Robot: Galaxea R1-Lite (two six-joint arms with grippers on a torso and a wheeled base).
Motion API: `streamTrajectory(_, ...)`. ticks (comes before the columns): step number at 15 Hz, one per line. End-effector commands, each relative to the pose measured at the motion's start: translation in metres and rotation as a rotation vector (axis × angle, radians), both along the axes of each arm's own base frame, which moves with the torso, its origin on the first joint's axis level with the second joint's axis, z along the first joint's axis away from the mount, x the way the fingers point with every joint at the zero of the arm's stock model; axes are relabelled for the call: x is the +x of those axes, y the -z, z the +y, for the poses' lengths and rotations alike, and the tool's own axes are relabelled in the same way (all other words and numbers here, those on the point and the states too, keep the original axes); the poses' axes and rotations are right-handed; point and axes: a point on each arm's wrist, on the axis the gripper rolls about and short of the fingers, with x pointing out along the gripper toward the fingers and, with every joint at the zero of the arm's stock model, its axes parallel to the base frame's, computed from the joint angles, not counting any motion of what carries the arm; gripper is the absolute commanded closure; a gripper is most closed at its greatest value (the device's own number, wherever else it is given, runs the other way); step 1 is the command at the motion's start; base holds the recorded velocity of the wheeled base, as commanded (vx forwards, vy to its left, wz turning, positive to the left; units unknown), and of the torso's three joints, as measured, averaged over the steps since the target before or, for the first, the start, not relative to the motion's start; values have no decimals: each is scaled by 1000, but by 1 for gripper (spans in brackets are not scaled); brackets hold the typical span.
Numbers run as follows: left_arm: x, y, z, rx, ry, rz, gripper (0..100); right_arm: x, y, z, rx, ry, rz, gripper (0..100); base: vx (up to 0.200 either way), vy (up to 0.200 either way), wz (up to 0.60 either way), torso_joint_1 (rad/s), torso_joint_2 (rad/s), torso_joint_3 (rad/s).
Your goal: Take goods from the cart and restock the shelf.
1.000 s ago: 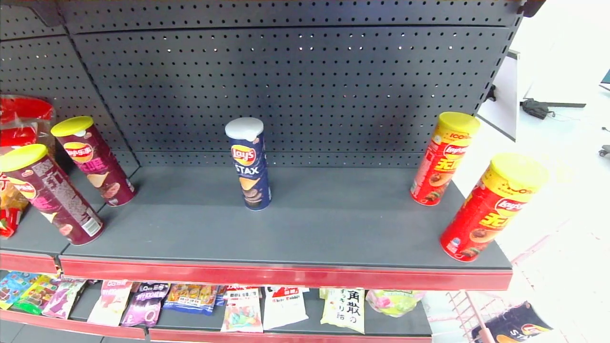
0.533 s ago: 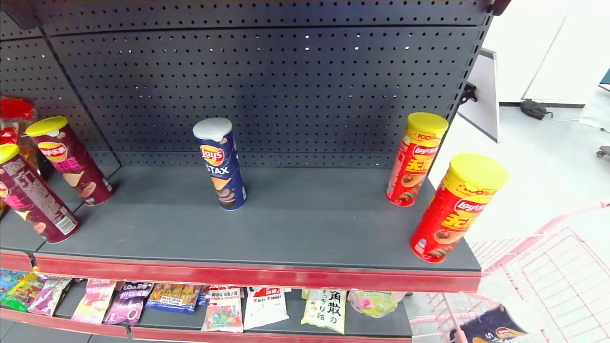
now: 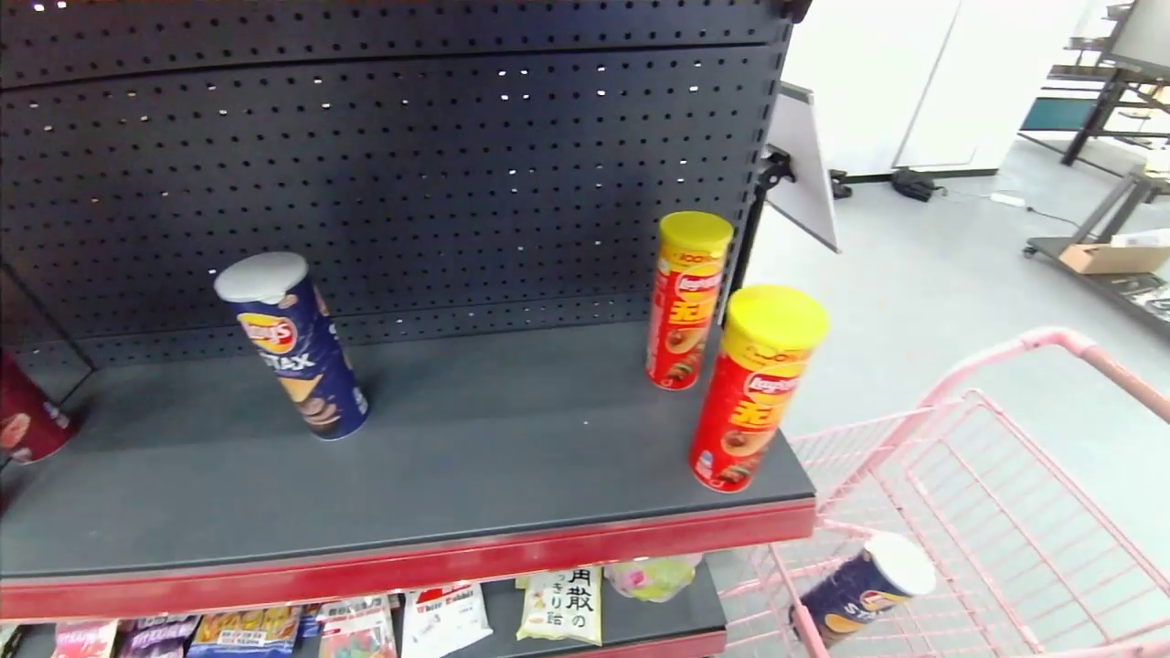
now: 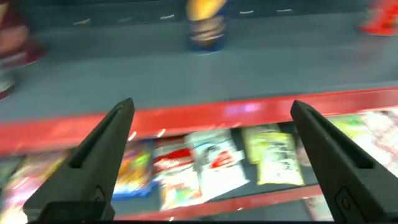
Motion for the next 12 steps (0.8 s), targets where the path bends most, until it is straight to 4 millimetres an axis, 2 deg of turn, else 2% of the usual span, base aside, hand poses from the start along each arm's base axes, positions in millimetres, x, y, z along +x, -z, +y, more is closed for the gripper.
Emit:
streamTrajectory(1, 0, 0, 0, 0, 0, 3, 0, 0, 0, 0, -1, 1, 0, 0, 0, 0, -600, -7, 7, 2)
streamTrajectory(12, 0, 0, 0, 0, 0, 1, 0, 0, 0, 0, -2, -1, -1, 0, 0, 0, 0, 0, 0, 0)
